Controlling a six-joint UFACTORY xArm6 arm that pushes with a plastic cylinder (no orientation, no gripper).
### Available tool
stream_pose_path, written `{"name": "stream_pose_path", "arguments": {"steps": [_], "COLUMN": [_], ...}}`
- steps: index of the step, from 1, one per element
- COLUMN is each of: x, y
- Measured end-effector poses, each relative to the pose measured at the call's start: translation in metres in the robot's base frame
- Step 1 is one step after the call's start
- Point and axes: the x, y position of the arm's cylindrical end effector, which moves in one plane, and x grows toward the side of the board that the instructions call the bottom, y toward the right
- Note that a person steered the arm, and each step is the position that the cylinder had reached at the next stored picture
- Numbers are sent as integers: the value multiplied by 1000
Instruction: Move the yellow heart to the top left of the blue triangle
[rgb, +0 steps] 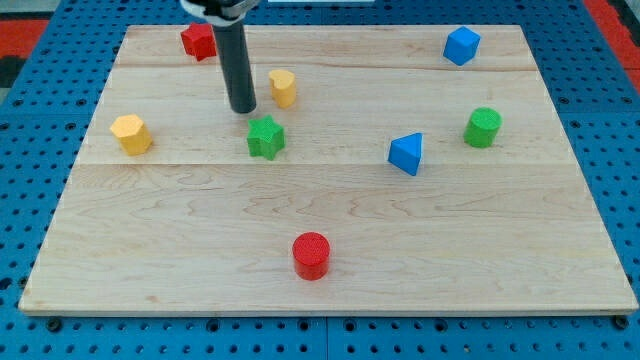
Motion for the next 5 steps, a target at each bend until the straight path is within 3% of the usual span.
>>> {"name": "stream_pose_path", "arguments": {"steps": [1,2,3,5], "x": [-26,-21,-4,-17], "y": [21,62,67,144]}}
